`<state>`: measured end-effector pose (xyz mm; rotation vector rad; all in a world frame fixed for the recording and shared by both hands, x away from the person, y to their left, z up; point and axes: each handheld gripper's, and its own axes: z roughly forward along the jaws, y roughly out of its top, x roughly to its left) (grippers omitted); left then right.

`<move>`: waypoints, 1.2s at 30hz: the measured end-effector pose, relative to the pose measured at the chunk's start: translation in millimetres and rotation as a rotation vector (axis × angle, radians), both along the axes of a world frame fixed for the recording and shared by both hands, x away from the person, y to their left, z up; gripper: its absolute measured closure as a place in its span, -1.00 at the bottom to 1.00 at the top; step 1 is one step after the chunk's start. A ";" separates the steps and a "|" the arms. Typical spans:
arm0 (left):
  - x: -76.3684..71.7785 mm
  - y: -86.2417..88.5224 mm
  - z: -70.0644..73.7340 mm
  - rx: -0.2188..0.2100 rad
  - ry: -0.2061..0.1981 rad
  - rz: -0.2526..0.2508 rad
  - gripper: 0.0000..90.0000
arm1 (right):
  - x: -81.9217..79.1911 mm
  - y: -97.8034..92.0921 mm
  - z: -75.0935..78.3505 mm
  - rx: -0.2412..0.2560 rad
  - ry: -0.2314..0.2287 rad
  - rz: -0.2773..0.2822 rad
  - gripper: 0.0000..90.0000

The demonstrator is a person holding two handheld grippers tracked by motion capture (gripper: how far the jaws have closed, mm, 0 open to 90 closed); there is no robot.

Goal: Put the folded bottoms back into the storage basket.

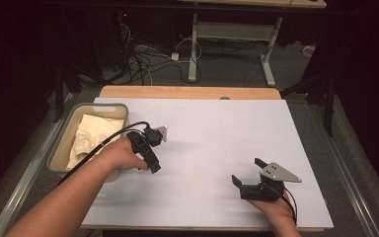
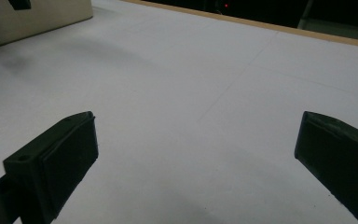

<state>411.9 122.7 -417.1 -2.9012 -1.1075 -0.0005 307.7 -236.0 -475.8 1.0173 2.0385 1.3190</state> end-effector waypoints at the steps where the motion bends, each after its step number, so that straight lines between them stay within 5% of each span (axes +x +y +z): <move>1: -0.1 -1.0 -2.0 -0.007 -0.003 0.001 -1.00 | 0.1 0.2 -0.3 0.001 0.001 0.001 -0.98; 10: -1.4 -11.6 -28.2 -0.050 0.013 -0.017 -1.00 | -0.3 1.9 -2.2 -0.009 -0.004 0.003 -0.98; 19: -13.8 -16.6 -41.2 -0.168 -0.035 -0.032 -1.00 | -1.8 1.8 -2.1 -0.005 -0.002 0.002 -0.98; 29: -28.6 -1.9 -51.5 -0.511 -0.273 0.002 -1.00 | -3.4 1.2 -3.3 -0.008 -0.004 0.005 -0.98; 36: -45.0 7.5 -60.8 -0.696 -0.407 0.001 -1.00 | -5.5 2.3 -3.4 -0.004 -0.011 0.003 -0.98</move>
